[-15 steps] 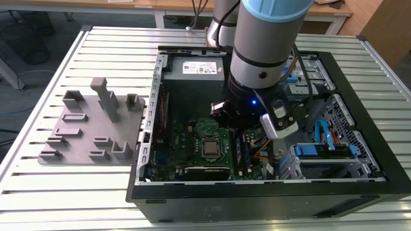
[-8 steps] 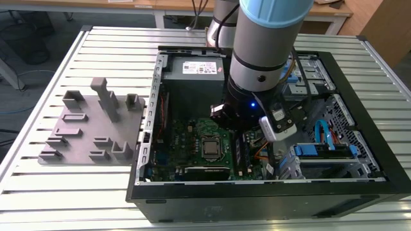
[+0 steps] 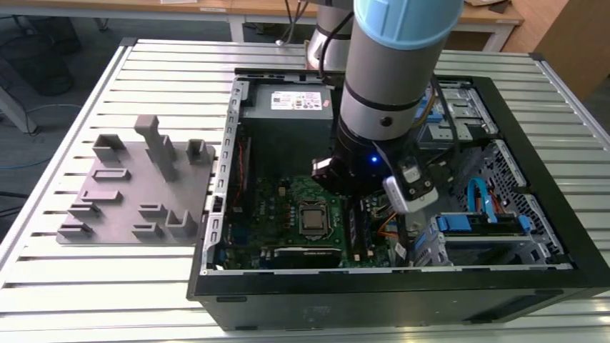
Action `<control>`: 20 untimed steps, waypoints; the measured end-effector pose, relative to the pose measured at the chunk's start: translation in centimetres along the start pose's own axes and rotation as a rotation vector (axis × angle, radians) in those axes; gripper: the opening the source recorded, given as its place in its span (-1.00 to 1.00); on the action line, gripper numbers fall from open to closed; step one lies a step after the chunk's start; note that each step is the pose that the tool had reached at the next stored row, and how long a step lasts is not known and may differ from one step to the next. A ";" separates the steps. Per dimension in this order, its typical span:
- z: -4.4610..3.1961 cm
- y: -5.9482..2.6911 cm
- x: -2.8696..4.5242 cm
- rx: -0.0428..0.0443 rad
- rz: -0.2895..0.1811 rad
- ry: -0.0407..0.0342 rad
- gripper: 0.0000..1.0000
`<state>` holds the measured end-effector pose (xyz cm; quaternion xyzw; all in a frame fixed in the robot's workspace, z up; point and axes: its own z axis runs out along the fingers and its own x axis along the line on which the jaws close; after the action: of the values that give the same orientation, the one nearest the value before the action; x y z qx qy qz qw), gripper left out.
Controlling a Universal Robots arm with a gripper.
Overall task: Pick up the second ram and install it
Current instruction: 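Insert the second ram into the second slot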
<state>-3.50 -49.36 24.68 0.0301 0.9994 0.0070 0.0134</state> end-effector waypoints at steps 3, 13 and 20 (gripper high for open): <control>0.20 0.00 0.00 -0.0001 0.000 0.0000 -0.73; 0.82 -0.01 0.02 -0.0001 0.000 0.0000 -0.73; 1.24 -0.02 0.03 0.0000 0.000 0.0000 -0.73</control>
<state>-3.50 -49.36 23.44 0.0301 0.9994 0.0070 0.0134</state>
